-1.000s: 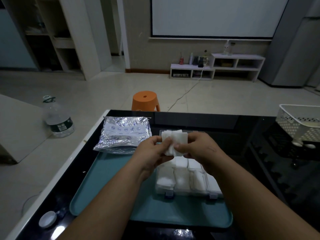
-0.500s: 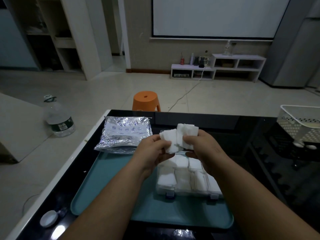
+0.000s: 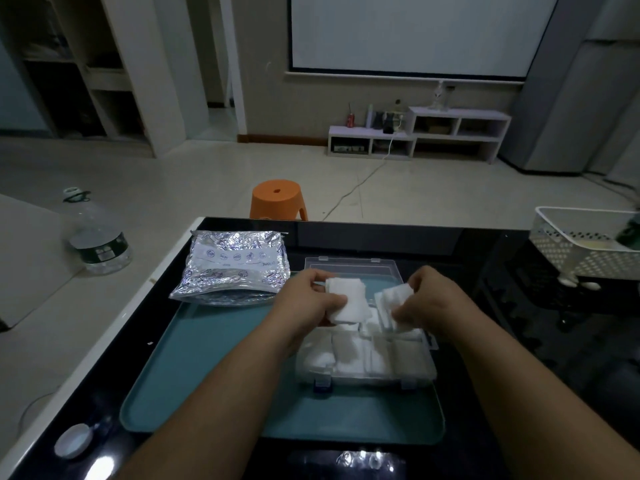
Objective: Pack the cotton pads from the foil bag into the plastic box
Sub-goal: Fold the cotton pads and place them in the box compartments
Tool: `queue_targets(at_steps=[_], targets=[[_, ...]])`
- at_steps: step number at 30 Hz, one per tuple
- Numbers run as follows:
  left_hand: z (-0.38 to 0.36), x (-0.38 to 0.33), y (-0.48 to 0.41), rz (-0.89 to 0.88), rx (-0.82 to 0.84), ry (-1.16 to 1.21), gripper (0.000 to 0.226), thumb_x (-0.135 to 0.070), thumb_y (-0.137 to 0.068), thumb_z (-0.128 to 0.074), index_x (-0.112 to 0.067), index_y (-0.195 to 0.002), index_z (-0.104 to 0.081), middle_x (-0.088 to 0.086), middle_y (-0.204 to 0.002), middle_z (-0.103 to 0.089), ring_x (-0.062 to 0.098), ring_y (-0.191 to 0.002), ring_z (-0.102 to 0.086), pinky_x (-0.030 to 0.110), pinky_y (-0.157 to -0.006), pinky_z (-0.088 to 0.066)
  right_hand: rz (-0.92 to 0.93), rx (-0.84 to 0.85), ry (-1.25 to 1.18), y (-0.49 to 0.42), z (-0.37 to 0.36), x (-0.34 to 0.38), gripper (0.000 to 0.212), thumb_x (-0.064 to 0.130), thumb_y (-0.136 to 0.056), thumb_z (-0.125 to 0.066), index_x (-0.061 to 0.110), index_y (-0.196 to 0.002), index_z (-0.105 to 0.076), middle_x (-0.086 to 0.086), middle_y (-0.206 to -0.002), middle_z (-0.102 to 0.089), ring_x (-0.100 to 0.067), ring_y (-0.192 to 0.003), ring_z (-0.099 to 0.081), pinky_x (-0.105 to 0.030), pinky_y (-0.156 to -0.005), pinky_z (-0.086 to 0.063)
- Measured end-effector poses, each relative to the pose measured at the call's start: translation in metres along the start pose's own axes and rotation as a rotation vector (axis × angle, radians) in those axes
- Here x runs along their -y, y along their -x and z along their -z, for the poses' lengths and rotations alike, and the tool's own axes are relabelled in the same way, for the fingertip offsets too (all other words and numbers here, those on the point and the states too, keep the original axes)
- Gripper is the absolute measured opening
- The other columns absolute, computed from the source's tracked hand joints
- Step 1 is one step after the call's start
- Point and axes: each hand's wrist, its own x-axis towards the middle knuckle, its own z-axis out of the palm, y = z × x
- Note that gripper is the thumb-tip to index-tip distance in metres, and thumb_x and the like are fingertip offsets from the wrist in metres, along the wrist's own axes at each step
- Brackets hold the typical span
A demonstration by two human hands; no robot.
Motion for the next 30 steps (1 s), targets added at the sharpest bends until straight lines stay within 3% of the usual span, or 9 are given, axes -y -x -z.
queue_targets(at_steps=[3, 7, 13, 19, 22, 26, 30], targets=[[-0.017, 0.002, 0.007, -0.017, 0.044, -0.064, 0.038, 0.004, -0.08, -0.069, -0.02, -0.107, -0.058, 0.011, -0.088, -0.054, 0.025, -0.076, -0.062, 0.035, -0.057, -0.058, -0.047, 0.058, 0.102, 0.005, 0.007, -0.006, 0.044, 0.015, -0.078, -0.076, 0.017, -0.116, -0.054, -0.008, -0.103, -0.058, -0.023, -0.09, -0.061, -0.038, -0.081, -0.056], [-0.04, 0.008, 0.008, -0.049, 0.015, -0.286, 0.036, -0.006, -0.076, -0.066, -0.025, -0.106, -0.059, 0.006, -0.083, -0.06, 0.023, -0.065, -0.061, 0.039, -0.063, -0.058, -0.035, 0.124, 0.182, 0.008, 0.011, -0.02, 0.041, 0.012, -0.082, -0.073, 0.014, -0.12, -0.058, -0.009, -0.106, -0.059, -0.022, -0.091, -0.058, -0.034, -0.08, -0.052], [-0.058, 0.017, 0.011, 0.016, 0.034, -0.461, 0.032, -0.007, -0.071, -0.058, -0.027, -0.097, -0.056, 0.011, -0.087, -0.064, 0.024, -0.059, -0.06, 0.031, -0.051, -0.052, -0.016, 0.18, 0.175, 0.01, 0.01, -0.031, 0.039, 0.01, -0.083, -0.071, 0.016, -0.12, -0.057, -0.007, -0.109, -0.06, -0.024, -0.097, -0.06, -0.038, -0.088, -0.055], [-0.061, 0.027, 0.008, 0.046, 0.019, -0.588, 0.032, -0.006, -0.071, -0.059, -0.026, -0.096, -0.052, 0.011, -0.086, -0.065, 0.026, -0.061, -0.062, 0.033, -0.055, -0.054, 0.026, 0.209, 0.245, 0.009, 0.003, -0.031, 0.044, 0.017, -0.081, -0.076, 0.018, -0.12, -0.057, -0.006, -0.116, -0.059, -0.022, -0.1, -0.059, -0.037, -0.091, -0.053], [-0.061, 0.028, 0.006, 0.036, 0.012, -0.649, 0.03, -0.008, -0.072, -0.061, -0.026, -0.094, -0.051, 0.009, -0.087, -0.065, 0.027, -0.069, -0.065, 0.032, -0.059, -0.054, 0.021, 0.176, 0.321, 0.007, -0.003, -0.032, 0.041, 0.02, -0.079, -0.077, 0.017, -0.116, -0.06, -0.003, -0.112, -0.061, -0.02, -0.098, -0.06, -0.035, -0.089, -0.054], [-0.062, 0.028, 0.007, 0.003, -0.012, -0.714, 0.025, -0.005, -0.073, -0.055, -0.024, -0.087, -0.047, 0.006, -0.084, -0.061, 0.028, -0.075, -0.065, 0.033, -0.06, -0.053, 0.005, 0.086, 0.329, 0.005, -0.008, -0.036, 0.026, 0.014, -0.081, -0.069, 0.015, -0.107, -0.067, -0.004, -0.095, -0.064, -0.02, -0.083, -0.062, -0.03, -0.071, -0.051], [-0.063, 0.026, 0.01, -0.014, -0.011, -0.734, 0.023, -0.003, -0.071, -0.047, -0.022, -0.083, -0.044, 0.007, -0.081, -0.059, 0.03, -0.073, -0.062, 0.035, -0.059, -0.053, 0.054, -0.004, 0.337, 0.006, -0.013, -0.037, 0.025, 0.009, -0.082, -0.064, 0.019, -0.102, -0.053, -0.002, -0.092, -0.057, -0.019, -0.08, -0.057, -0.031, -0.068, -0.049]])
